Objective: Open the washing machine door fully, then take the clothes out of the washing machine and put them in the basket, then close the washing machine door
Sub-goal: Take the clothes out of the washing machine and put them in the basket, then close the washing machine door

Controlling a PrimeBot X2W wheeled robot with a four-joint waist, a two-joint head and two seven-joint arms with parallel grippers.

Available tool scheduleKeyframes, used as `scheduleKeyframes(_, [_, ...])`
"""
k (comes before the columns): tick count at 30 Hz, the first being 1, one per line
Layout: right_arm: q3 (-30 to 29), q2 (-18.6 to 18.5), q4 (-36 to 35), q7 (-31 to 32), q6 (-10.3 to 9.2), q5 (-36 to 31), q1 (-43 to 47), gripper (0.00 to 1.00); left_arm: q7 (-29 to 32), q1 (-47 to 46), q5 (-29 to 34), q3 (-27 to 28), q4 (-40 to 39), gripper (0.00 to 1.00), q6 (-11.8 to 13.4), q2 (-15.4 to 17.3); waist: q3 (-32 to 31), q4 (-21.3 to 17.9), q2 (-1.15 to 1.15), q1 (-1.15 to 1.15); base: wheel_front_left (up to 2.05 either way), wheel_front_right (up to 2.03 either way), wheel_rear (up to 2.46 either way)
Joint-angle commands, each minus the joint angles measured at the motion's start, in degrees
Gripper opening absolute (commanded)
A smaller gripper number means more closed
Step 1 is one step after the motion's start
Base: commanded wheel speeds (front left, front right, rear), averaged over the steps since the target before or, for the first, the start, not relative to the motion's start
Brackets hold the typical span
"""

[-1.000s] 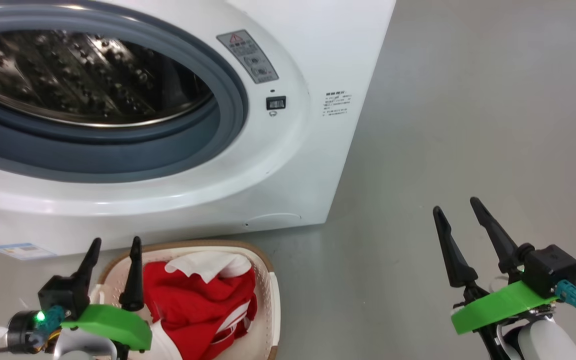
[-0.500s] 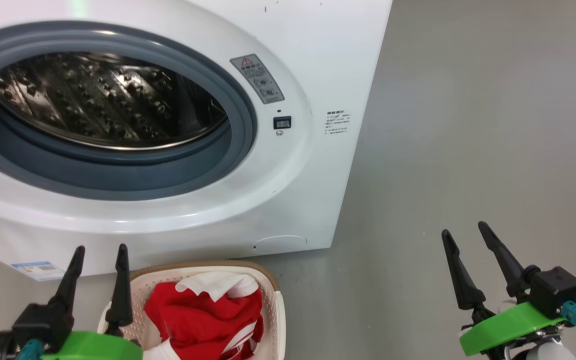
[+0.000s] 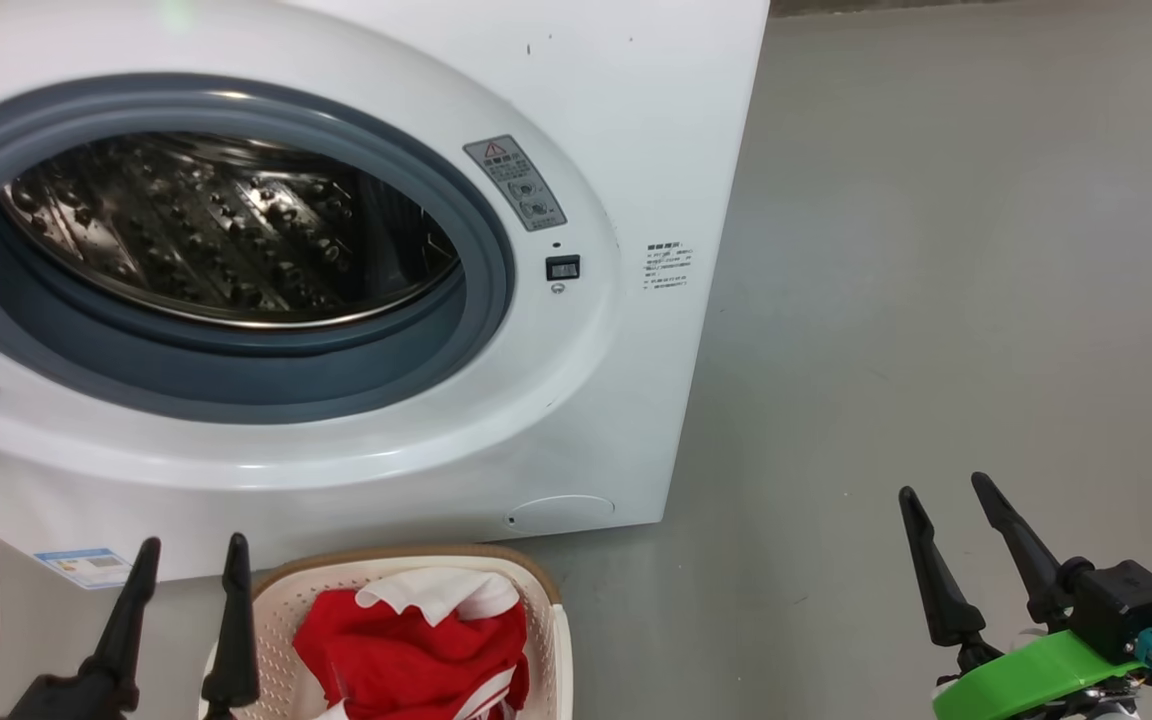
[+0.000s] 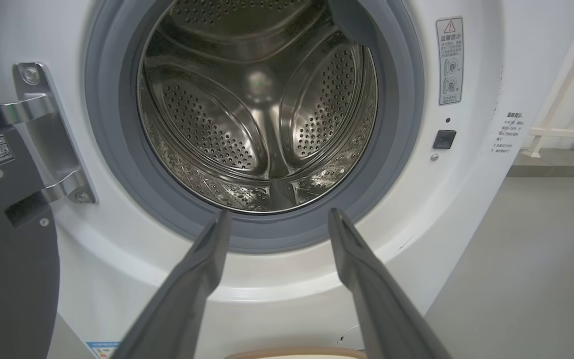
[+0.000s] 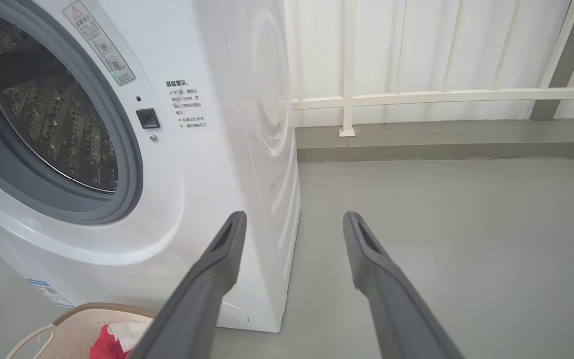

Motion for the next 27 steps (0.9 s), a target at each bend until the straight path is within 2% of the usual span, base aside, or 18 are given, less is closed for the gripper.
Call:
scheduleKeyframes(1, [0.6, -0.8, -1.6, -0.4, 0.36, 0.2, 0.3, 1.00, -0.3, -0.1, -0.7, 2.1, -1.9, 1.00, 0.2, 0.6, -0.2, 0.0, 0.00, 0.00, 0.00, 0.00, 0.00])
scheduleKeyframes(27, [-0.1, -0.6, -2.1, -0.4, 0.36, 0.0, 0.2, 1.00, -0.3, -0.4, -0.6, 0.4, -3.6, 1.00, 1.1, 0.5, 0.8, 0.4, 0.00, 0.00, -0.08, 0.08, 0.00])
